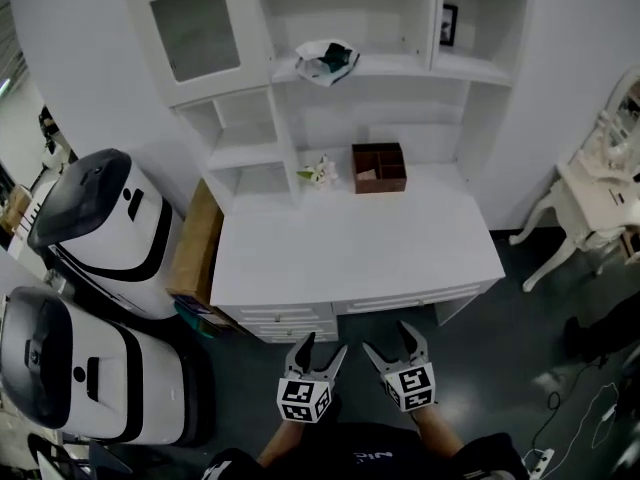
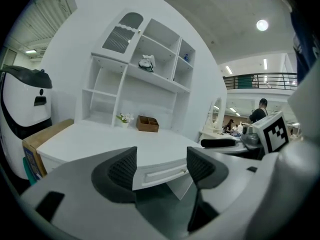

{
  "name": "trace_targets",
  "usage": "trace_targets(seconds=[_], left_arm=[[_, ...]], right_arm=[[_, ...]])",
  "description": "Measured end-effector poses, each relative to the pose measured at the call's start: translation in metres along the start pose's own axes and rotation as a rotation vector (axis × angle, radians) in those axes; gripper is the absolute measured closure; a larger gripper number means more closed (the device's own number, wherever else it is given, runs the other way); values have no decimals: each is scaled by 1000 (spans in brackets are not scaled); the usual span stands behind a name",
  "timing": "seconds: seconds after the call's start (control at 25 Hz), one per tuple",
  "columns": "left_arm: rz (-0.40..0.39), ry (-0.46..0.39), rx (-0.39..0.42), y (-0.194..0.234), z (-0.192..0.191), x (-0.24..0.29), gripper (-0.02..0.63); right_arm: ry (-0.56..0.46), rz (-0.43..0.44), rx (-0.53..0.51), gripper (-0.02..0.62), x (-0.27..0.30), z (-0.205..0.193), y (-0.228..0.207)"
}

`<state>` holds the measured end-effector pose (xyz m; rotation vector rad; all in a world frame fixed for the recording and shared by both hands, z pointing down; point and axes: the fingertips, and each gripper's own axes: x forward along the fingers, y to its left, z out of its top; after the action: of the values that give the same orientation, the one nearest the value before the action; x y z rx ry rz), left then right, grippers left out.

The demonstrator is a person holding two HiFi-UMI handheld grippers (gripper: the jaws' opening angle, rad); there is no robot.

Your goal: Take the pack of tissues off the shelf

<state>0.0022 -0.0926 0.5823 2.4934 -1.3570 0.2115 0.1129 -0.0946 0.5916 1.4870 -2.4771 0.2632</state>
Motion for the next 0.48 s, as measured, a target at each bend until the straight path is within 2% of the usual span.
trace_targets(seconds=[0.48], left_arm=[[-69,-17,58,103,54,58,295]], right_arm=[[-18,-85,19,235,111,43,0]])
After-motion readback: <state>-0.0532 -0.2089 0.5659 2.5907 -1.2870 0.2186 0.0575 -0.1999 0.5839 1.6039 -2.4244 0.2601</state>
